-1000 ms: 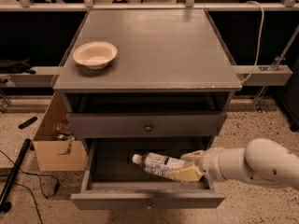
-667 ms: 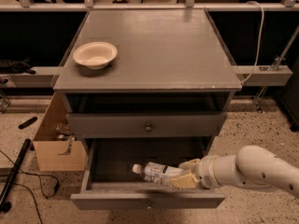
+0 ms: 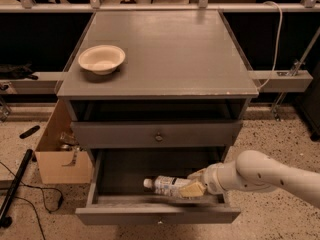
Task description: Place blue plastic bottle into middle drawer
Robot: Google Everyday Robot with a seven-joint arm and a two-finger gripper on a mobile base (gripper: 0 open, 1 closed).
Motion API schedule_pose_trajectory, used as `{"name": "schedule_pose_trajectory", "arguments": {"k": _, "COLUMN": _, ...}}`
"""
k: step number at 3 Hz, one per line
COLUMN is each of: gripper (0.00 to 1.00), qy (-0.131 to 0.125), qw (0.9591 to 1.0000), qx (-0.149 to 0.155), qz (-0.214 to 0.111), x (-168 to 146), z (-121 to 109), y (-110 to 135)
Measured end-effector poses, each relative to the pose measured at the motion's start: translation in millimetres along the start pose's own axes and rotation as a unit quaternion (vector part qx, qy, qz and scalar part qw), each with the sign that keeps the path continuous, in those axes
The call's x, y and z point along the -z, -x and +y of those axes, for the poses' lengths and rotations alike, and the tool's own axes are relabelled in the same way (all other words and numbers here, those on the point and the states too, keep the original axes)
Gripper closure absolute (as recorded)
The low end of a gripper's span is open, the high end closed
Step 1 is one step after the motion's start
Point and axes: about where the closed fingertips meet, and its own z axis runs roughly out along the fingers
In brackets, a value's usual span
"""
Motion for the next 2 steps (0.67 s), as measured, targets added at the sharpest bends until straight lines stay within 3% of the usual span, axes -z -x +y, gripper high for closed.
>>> {"name": "schedule_pose_trajectory", "arguments": {"k": 1, "gripper": 1.0, "qy": -0.003, "qw": 0.9994, "qx": -0.033, "qz": 0.011, "x": -39.2, "z": -30.0, "y": -29.0}}
{"name": "schedule_pose_trajectory", "arguments": {"k": 2, "gripper": 1.0, "qy": -0.002, "qw": 0.9993, "qx": -0.037, "qz": 0.011, "x": -43.7, "z": -31.4, "y": -32.0}}
